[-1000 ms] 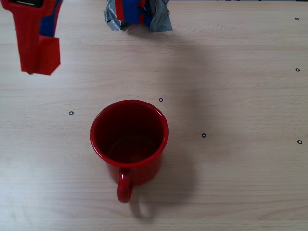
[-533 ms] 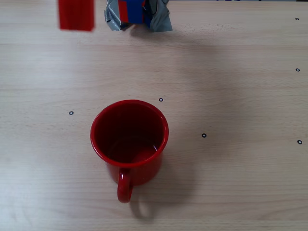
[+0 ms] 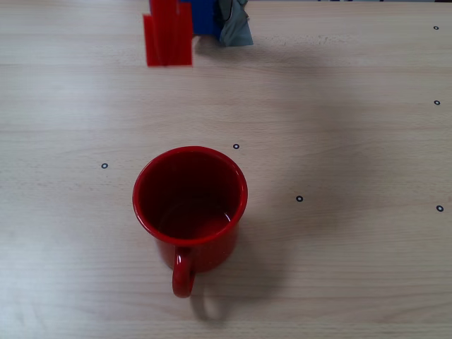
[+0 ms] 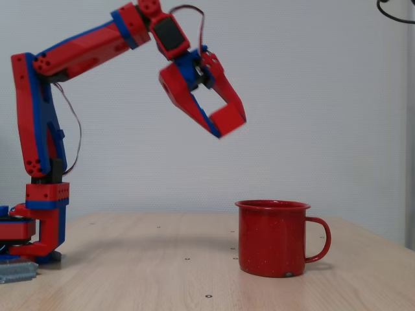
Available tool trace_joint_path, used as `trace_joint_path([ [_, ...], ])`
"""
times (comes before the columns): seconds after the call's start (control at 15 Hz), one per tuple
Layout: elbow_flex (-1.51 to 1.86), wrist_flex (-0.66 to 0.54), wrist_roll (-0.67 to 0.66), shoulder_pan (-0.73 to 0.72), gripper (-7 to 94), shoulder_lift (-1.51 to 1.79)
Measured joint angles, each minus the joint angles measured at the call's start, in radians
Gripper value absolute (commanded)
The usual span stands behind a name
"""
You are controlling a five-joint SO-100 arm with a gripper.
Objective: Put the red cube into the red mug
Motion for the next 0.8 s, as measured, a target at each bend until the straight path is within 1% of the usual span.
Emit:
trace_joint_path([
  [0.13,-0.008,-0.034,0.0,0.008,0,-0.126],
  [0.33,-0.156,-0.058,0.0,0.005,0,-0.319],
  [0.53,-0.216,-0.092,0.002,-0.034,0,-0.41],
  [0.8,-0.216,-0.095,0.002,-0.064,0,-0.425],
])
